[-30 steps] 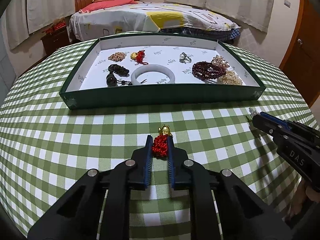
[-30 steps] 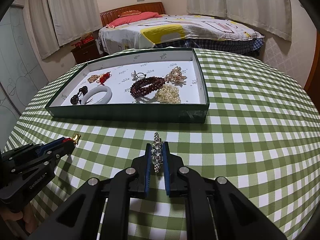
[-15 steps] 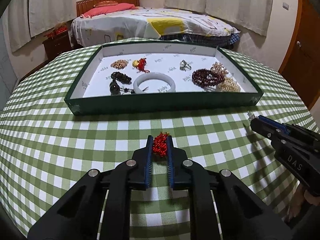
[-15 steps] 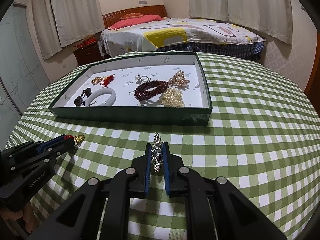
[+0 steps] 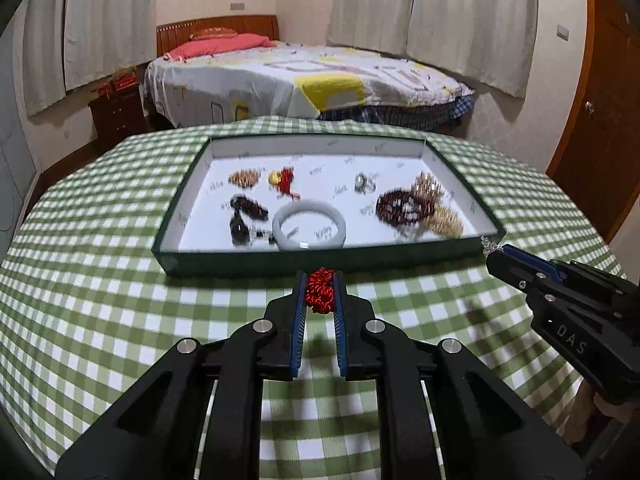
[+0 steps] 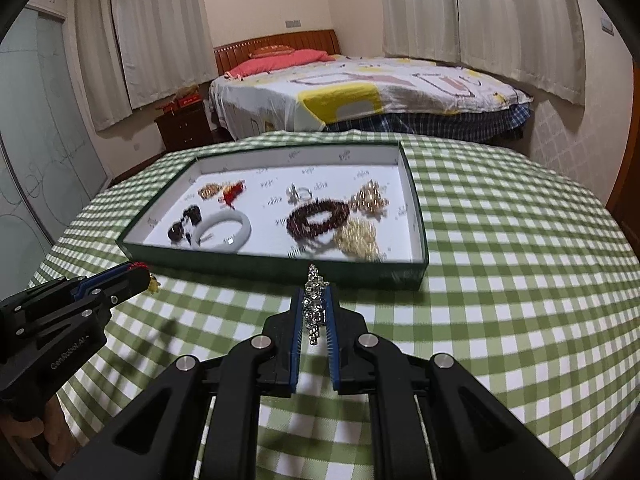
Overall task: Organize jewelry
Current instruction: 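Carry the bell tassel and rhinestone brooch into the box and open both grippers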
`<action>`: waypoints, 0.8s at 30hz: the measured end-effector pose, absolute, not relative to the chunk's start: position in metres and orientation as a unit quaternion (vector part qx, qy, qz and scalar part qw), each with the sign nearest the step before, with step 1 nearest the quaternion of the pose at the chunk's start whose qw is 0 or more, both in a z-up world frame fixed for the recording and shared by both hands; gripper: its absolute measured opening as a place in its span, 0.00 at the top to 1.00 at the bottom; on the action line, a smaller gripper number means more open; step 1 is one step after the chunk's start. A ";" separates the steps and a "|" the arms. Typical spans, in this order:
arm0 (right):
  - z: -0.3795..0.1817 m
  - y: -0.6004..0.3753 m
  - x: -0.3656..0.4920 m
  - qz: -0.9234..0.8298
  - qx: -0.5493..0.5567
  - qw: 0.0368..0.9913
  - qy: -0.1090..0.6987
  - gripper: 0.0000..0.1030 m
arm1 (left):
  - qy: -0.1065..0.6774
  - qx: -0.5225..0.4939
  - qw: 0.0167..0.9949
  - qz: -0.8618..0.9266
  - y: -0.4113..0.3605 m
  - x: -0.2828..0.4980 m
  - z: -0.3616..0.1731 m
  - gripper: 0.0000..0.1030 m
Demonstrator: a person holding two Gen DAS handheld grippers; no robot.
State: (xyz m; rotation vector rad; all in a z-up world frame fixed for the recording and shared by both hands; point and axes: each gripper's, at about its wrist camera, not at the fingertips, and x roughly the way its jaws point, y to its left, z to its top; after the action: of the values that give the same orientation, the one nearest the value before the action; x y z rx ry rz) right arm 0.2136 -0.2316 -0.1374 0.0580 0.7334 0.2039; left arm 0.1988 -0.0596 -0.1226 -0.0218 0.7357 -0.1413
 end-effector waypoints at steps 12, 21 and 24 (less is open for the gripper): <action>-0.104 -0.224 0.260 0.102 0.021 0.945 0.310 0.89 | 0.308 -0.012 0.949 -0.068 -0.064 0.244 -0.087 0.87; -0.099 -0.220 0.318 0.103 0.025 0.948 0.300 0.89 | 0.306 -0.012 0.950 -0.060 -0.070 0.307 -0.087 0.87; -0.108 -0.218 0.335 0.101 0.021 0.945 0.310 0.89 | 0.317 -0.010 0.947 -0.056 -0.072 0.328 -0.096 0.87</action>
State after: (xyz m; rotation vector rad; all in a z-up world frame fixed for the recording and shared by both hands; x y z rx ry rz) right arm 0.3354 -0.2180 -0.1079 0.0430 0.6322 0.2068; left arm 0.3279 -0.0724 -0.0957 -0.0205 0.6449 -0.1133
